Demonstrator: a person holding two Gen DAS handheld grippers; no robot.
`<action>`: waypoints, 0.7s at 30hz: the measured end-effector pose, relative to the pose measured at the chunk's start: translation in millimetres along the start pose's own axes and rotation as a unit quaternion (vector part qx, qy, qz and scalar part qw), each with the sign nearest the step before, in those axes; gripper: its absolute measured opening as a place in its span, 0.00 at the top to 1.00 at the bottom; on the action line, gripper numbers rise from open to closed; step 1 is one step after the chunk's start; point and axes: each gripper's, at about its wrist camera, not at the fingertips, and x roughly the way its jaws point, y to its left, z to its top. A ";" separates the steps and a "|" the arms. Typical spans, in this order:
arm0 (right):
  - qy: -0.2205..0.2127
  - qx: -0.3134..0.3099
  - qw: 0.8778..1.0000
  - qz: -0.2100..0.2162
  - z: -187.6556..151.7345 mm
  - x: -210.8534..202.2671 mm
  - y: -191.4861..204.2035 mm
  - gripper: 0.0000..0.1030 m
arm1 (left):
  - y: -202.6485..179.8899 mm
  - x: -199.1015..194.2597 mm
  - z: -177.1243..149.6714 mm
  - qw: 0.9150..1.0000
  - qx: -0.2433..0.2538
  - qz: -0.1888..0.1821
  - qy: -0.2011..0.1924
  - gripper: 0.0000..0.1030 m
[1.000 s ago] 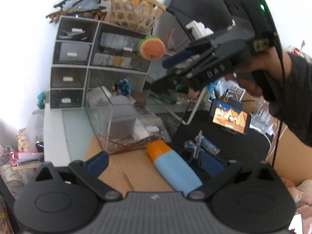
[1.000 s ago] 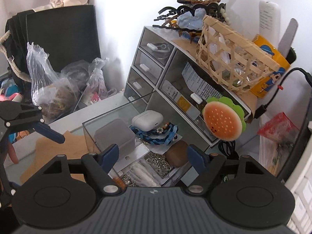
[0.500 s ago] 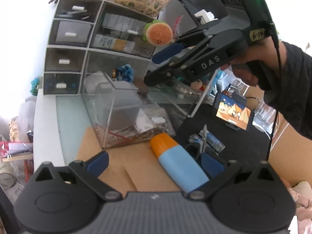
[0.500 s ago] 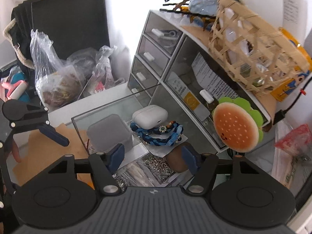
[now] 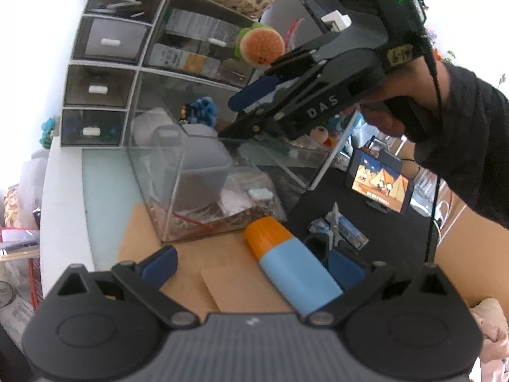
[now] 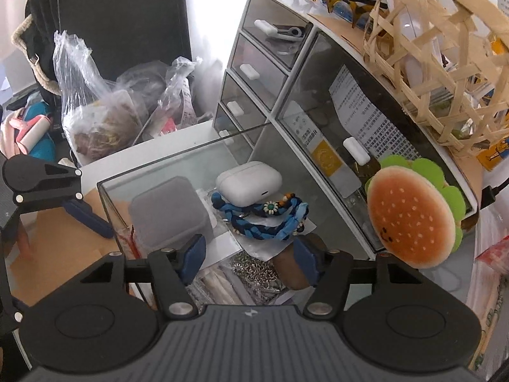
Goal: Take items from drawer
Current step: 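Lower the right gripper into the drawer beside the grey box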
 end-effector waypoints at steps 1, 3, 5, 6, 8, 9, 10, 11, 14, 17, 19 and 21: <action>0.001 -0.001 1.000 0.003 -0.2 1.1 -0.4 0.37 | 0.2 0.4 -0.1 1.000 0.001 -0.001 0.000 0.00; 0.005 -0.003 1.000 0.007 -0.9 4.7 -0.7 0.38 | 0.8 0.5 -0.1 1.000 0.001 -0.003 -0.001 0.00; 0.010 -0.005 1.000 0.012 -0.9 8.4 -0.4 0.39 | 1.2 -0.2 -0.2 1.000 0.002 -0.003 -0.002 0.00; 0.011 -0.004 1.000 0.016 -0.6 9.3 -0.5 0.40 | 1.4 -0.5 -0.2 1.000 0.002 -0.003 -0.002 0.00; 0.014 -0.007 1.000 0.018 0.6 10.3 -0.7 0.40 | 1.6 -0.9 0.1 1.000 0.003 -0.003 -0.003 0.00; 0.015 -0.010 1.000 0.020 1.3 10.5 -0.8 0.41 | 1.5 -0.8 0.5 1.000 0.003 -0.003 -0.003 0.00; 0.015 -0.013 0.999 0.025 1.8 9.7 -1.1 0.41 | 1.6 -0.9 0.8 1.000 0.003 -0.003 -0.004 0.00; 0.016 -0.016 0.999 0.030 2.3 9.0 -1.4 0.41 | 1.7 -1.1 1.1 1.000 0.002 -0.002 -0.004 0.00; 0.017 -0.026 0.998 0.046 3.9 6.8 -2.4 0.41 | 2.4 -2.4 1.6 1.000 0.002 -0.002 -0.006 0.00; 0.018 -0.036 0.997 0.061 5.5 4.6 -3.3 0.41 | 3.0 -4.2 1.5 1.000 0.002 -0.002 -0.009 0.00; 0.018 -0.042 0.996 0.071 6.5 3.1 -3.9 0.41 | 3.0 -5.0 1.7 1.000 0.003 -0.002 -0.010 0.00; 0.019 -0.049 0.995 0.082 7.6 1.6 -4.6 0.41 | 3.2 -5.5 2.0 1.000 0.003 -0.003 -0.011 0.00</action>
